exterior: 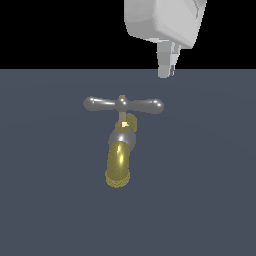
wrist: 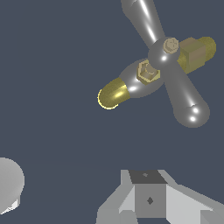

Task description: Turn on the faucet by rotating a designated handle.

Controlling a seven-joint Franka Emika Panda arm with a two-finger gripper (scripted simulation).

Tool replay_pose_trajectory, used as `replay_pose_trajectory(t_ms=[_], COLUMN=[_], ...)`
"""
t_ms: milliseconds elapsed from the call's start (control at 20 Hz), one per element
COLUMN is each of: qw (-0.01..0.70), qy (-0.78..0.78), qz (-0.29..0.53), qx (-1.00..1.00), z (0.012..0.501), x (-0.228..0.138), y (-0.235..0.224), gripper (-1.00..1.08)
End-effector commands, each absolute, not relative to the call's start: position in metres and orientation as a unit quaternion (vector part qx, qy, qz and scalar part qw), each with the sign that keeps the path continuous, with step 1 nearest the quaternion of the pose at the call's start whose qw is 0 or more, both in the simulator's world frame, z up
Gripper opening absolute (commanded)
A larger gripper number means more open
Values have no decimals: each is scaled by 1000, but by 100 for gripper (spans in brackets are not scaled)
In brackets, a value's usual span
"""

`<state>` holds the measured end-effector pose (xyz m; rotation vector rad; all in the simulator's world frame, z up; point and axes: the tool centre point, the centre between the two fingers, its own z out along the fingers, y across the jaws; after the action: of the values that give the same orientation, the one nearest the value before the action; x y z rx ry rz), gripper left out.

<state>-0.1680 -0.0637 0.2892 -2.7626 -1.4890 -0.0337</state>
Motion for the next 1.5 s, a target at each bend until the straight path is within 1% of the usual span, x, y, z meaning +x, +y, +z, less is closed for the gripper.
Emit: replay_pose_trajectory(t_ms=[0,700,1050,1450], qw=[1,-1,-1,0], qy=[-501,-616,-641,-646], qz=[-9,-1,0,0], qx=[-865,-788,-768,-763], z=[276,214,200,196], x=[-162,-131,-123,-121], y=[-66,-71,-70,-69], gripper=[-100,-100,-100,-100])
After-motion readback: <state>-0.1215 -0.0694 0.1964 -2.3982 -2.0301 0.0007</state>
